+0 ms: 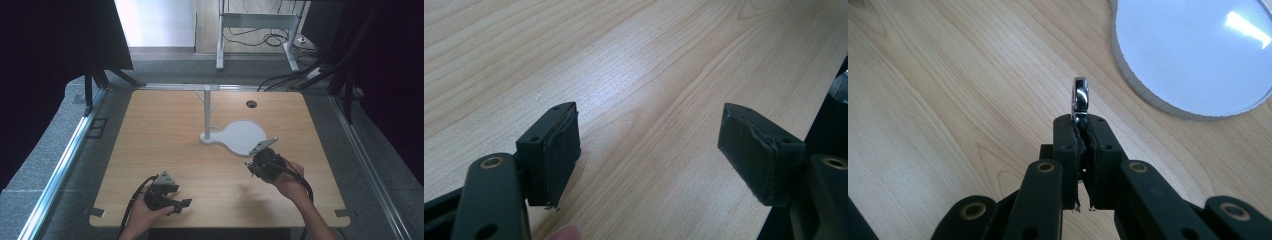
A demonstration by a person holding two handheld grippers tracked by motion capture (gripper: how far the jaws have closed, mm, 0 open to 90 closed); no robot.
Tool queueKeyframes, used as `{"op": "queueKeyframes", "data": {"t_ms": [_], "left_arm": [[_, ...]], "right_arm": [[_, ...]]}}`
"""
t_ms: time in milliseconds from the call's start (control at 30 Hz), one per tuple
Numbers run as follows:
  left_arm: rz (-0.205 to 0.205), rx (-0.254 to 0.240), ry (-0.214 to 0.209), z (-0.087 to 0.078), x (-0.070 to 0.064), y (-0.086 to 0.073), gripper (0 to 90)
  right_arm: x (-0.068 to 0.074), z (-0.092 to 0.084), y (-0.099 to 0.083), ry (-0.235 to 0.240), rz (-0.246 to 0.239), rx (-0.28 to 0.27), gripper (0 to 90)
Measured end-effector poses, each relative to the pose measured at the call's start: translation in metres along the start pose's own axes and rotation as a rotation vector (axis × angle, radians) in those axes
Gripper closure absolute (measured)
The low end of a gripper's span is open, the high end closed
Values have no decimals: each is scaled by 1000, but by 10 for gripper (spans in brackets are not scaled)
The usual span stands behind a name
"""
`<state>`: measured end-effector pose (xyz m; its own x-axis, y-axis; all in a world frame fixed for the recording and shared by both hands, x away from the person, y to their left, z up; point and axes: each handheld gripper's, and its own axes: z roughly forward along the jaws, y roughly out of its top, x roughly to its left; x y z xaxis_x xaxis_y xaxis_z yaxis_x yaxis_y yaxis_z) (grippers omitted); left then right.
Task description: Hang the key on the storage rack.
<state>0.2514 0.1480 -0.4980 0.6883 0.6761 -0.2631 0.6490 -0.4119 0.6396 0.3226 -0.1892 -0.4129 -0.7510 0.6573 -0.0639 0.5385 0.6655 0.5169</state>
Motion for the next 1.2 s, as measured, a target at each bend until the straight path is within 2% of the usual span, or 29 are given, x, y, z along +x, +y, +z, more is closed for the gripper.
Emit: {"op": "queueKeyframes", "data": {"t_ms": [633, 833, 967, 1200], "left_arm": [[15, 25, -1, 6, -4, 0, 255], [18, 38, -5, 8, -5, 0, 256], [31, 56, -15, 10, -7, -1, 284], [30, 56, -12, 10, -6, -1, 284]], "right_arm": [[-1, -1, 2, 0, 5, -18, 847], [0, -2, 4, 7, -5, -28, 847], [1, -3, 8, -3, -13, -28, 847], [2, -2, 11, 0, -19, -30, 847]]}}
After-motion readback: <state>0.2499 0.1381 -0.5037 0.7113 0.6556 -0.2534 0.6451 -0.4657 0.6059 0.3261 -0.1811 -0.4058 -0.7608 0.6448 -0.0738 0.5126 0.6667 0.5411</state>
